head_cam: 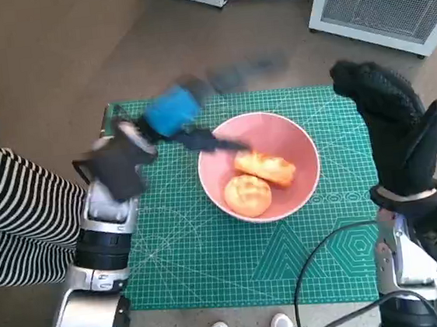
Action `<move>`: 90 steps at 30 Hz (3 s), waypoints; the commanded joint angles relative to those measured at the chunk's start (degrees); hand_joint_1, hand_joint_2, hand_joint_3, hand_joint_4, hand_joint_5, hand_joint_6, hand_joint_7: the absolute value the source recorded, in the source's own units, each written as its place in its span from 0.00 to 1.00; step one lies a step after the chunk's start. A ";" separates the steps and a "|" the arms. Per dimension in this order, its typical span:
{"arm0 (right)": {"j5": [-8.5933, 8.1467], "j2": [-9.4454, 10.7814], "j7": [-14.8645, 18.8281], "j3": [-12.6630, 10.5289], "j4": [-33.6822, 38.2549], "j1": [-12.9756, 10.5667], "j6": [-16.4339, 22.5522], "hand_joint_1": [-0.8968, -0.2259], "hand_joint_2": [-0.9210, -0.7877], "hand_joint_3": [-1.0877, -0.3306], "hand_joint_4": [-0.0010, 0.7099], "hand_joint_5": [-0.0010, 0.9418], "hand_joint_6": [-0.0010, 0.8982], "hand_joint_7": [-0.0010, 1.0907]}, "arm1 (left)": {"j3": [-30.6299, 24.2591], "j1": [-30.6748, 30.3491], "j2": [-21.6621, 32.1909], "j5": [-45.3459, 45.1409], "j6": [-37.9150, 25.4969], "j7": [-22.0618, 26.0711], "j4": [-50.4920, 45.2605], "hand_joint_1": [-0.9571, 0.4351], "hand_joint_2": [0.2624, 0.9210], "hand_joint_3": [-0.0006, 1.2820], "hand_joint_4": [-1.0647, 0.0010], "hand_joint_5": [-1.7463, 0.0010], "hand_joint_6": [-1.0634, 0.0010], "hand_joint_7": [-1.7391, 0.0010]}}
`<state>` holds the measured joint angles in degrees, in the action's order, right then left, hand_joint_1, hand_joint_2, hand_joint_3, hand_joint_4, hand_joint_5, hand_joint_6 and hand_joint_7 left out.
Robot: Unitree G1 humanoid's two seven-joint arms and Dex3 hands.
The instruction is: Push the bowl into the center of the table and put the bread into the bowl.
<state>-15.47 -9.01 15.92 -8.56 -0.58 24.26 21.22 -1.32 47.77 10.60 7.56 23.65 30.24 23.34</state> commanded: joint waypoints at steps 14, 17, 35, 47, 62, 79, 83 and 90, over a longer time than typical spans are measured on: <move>0.11 -1.33 0.82 0.24 1.01 5.15 -1.88 0.29 0.00 0.56 0.26 0.00 0.07 0.43 | -2.96 -9.72 -5.83 9.45 -0.96 -4.60 -11.49 0.22 1.00 0.37 0.90 1.00 0.80 1.00; 0.81 -1.42 0.62 0.46 1.41 5.55 -1.50 0.30 0.00 0.56 0.26 0.00 0.07 0.43 | -2.91 -10.58 -6.40 10.01 -0.43 -4.37 -11.59 0.21 1.00 0.38 0.91 1.00 0.80 1.00; 3.57 -1.61 0.13 0.90 4.20 6.15 0.31 0.30 0.00 0.55 0.26 0.00 0.07 0.44 | -2.89 -12.70 -7.13 13.33 -0.74 -1.48 -11.27 0.19 1.00 0.35 0.90 1.00 0.82 1.00; 5.93 -1.32 -0.39 1.07 8.00 6.02 3.86 0.28 0.00 0.53 0.25 0.00 0.06 0.44 | -4.02 -12.35 -7.87 14.33 3.23 0.61 -7.98 0.19 1.00 0.35 0.96 1.00 0.88 1.00; 7.51 -1.49 -0.88 1.09 13.46 7.20 7.65 0.27 0.00 0.53 0.25 0.00 0.04 0.44 | -5.10 -9.69 -8.16 14.85 5.96 2.34 -4.75 0.19 1.00 0.35 0.95 0.99 0.88 0.99; 7.71 -0.57 -1.55 1.83 17.16 8.11 10.69 0.26 0.00 0.53 0.25 0.00 0.04 0.45 | -5.79 -7.43 -8.73 16.17 9.10 5.31 -0.17 0.19 1.00 0.35 0.95 0.99 0.89 0.98; 7.35 -0.53 -1.42 1.99 18.24 8.52 11.46 0.26 0.00 0.53 0.25 0.00 0.03 0.44 | -6.34 -6.87 -8.59 16.81 9.23 6.00 0.85 0.19 1.00 0.35 0.97 0.96 0.93 0.93; 6.70 -0.49 -1.04 1.95 21.17 9.98 13.13 0.26 0.00 0.53 0.25 0.00 0.03 0.45 | -7.42 -5.86 -8.15 17.43 9.51 7.01 2.41 0.18 1.00 0.35 1.00 0.91 1.00 0.83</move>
<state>-8.77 -9.92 14.74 -6.67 18.64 33.70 33.99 -8.00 40.35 2.10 23.86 32.44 36.68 25.06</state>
